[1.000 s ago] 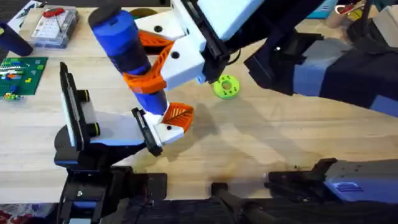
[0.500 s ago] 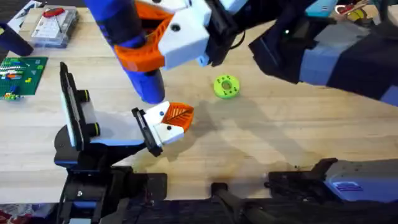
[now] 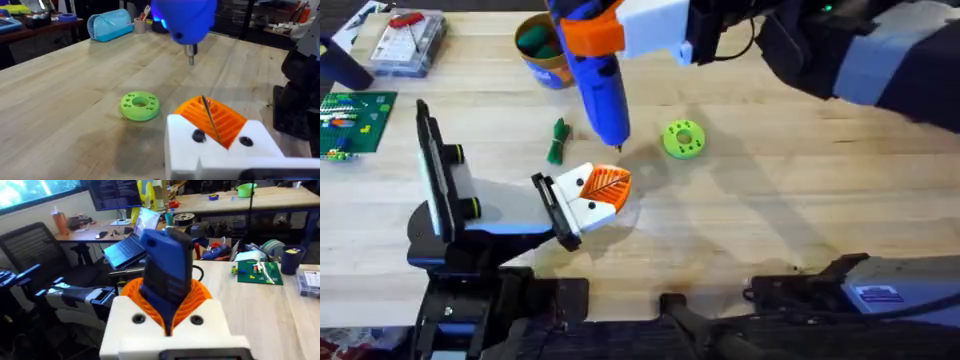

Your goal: Pick up the gripper from the table and insert it into the empty holder that is missing its gripper. Then pick up a screw, insert it into the mounting hole, and use the screwdriver to tighten it. Finally, clean up the table by picking up the vegetable and placing it into the bucket.

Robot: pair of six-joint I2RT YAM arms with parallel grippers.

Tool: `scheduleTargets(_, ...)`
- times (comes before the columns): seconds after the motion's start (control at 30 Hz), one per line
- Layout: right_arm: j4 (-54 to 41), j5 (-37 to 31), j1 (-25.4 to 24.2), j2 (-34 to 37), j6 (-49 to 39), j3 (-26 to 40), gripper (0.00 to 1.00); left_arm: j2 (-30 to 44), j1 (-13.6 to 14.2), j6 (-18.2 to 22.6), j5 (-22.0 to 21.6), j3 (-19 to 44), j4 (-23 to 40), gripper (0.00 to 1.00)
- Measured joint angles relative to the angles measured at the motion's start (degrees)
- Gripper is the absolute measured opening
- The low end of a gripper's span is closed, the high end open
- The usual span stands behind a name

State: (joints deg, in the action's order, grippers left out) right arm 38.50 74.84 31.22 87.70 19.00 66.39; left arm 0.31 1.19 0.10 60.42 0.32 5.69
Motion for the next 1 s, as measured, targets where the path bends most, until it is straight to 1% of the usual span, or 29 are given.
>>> scheduleTargets(0.43,-0.28,-0.23,0.52,0.01,-1.58,0.00,0.023,0.00,0.00,-0.02,0.01,0.00,0.00,0.012)
scheduleTargets(0.53,-2.03,-1.04,0.02,0.00,-2.62,0.04,0.023,-0.01,0.00,-0.02,0.02,0.00,0.00,0.012)
scheduleTargets(0.57,-3.89,-1.86,-0.25,0.00,-3.41,0.11,0.023,-0.01,0.00,-0.02,0.02,0.00,0.00,0.012)
scheduleTargets(0.63,-11.76,-5.55,-0.95,-0.07,-6.36,0.44,0.023,0.01,0.00,-0.01,0.03,0.00,0.00,0.012)
scheduleTargets(0.77,-27.94,-17.76,-2.69,-0.10,-14.23,0.57,0.023,0.00,0.00,0.04,0.02,0.00,0.00,0.012)
scheduleTargets(0.87,-38.79,-24.83,-5.00,-0.10,-20.54,1.29,0.023,0.00,0.00,0.16,0.02,0.00,-0.01,0.012)
scheduleTargets(1.0,-54.79,-34.41,-8.74,-0.09,-28.96,4.54,0.023,0.00,0.00,0.20,-0.01,0.00,-0.03,0.012)
